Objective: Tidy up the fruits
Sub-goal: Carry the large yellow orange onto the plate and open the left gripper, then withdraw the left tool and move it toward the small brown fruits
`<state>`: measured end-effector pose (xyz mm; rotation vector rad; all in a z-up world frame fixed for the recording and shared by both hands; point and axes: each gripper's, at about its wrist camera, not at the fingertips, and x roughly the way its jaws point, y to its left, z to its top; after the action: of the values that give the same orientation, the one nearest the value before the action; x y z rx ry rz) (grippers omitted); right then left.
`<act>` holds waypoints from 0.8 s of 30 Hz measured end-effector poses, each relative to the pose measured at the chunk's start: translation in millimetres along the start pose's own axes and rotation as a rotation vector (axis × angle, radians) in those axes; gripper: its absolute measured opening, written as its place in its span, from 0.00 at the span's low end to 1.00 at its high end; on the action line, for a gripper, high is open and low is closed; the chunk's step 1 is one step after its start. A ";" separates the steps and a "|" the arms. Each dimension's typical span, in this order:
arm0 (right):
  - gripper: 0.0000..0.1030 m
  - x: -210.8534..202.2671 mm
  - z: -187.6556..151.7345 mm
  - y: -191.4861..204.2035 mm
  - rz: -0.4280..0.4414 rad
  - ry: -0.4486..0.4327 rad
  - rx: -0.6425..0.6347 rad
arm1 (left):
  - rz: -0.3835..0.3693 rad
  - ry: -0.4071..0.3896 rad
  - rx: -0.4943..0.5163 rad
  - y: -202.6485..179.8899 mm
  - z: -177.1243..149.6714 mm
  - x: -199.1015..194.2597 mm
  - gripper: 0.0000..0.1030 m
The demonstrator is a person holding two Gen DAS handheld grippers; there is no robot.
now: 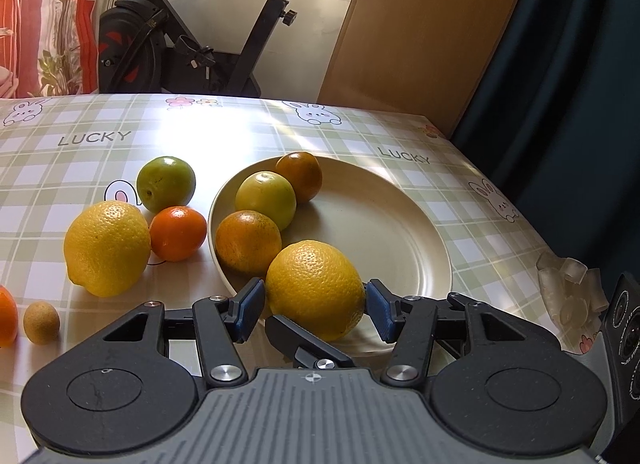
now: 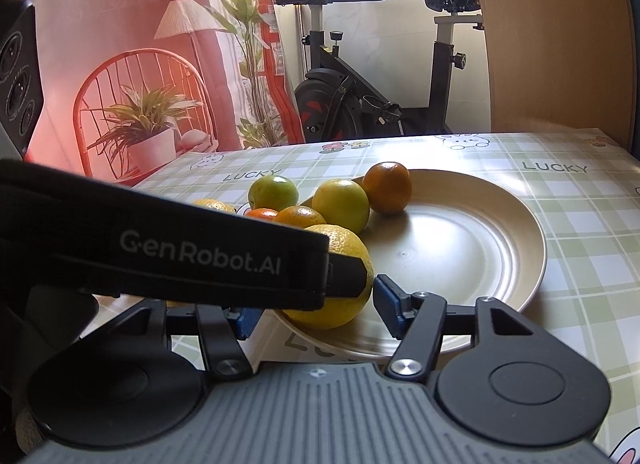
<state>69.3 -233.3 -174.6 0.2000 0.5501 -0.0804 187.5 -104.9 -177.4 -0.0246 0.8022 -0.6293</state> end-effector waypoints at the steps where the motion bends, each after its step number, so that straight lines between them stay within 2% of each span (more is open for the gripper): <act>1: 0.60 0.2 0.0 0.1 0.003 0.003 0.000 | 0.000 -0.002 -0.001 -0.4 -0.4 -1.1 0.57; 6: 0.64 -0.9 0.1 -0.8 0.009 -0.002 0.012 | 0.003 -0.011 -0.009 1.7 -2.4 -6.1 0.57; 10: 0.72 -5.2 -0.4 -2.3 0.021 -0.028 0.015 | 0.010 -0.016 -0.018 3.8 -3.5 -10.7 0.57; 24: 0.74 -15.1 -3.3 -1.3 0.034 -0.089 0.012 | 0.037 -0.106 -0.089 25.9 -5.0 -43.6 0.57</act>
<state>54.6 -233.6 -169.6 0.2160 0.4572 -0.0596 174.6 -59.3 -158.5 -0.1235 0.7260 -0.5524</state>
